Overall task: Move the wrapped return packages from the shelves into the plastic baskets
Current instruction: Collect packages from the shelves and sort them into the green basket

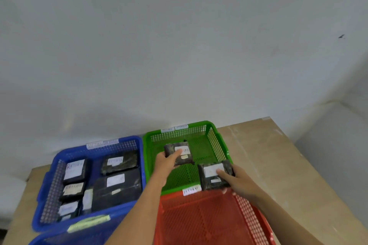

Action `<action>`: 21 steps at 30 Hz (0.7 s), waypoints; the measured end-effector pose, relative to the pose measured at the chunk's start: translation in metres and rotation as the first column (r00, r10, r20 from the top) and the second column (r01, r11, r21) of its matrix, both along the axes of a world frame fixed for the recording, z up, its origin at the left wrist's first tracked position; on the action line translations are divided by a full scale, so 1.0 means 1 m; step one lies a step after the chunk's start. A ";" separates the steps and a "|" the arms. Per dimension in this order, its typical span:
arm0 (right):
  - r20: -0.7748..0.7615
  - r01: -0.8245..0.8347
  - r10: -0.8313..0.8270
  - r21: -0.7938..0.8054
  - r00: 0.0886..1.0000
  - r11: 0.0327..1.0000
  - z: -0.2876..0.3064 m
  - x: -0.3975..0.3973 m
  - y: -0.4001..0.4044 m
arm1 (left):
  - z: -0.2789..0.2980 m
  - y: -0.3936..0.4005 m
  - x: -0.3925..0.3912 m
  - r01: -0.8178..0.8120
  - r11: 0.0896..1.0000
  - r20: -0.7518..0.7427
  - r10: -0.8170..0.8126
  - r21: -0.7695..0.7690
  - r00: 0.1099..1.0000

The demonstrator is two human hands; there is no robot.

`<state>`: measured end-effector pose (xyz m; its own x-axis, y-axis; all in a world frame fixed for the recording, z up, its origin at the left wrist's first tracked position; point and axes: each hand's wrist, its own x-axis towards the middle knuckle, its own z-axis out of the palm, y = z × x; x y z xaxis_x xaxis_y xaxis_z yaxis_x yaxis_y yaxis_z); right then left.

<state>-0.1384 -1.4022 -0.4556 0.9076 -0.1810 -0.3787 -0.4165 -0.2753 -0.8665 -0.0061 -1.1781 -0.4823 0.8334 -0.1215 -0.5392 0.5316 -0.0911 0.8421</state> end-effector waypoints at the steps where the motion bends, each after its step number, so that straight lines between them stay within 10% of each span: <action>1: -0.017 -0.007 0.007 -0.008 1.000 1.000 -0.006 0.016 -0.002 | -0.011 -0.005 0.015 0.006 1.000 -0.016 -0.006 0.017 1.000; 14: -0.381 -0.173 0.076 -0.228 0.921 0.958 -0.077 0.111 -0.005 | -0.084 -0.059 0.097 0.132 0.991 -0.121 -0.129 0.020 0.984; 21: -0.456 -0.289 -0.055 -0.649 0.888 0.704 -0.078 0.115 0.003 | -0.088 -0.056 0.094 0.104 0.995 -0.121 -0.104 -0.013 0.987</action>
<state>-0.0233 -1.3989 -0.5336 0.7235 -0.4457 -0.5272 -0.5995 -0.7843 -0.1597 0.0878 -1.2346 -0.5705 0.7444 -0.2079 -0.6346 0.6178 -0.1461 0.7726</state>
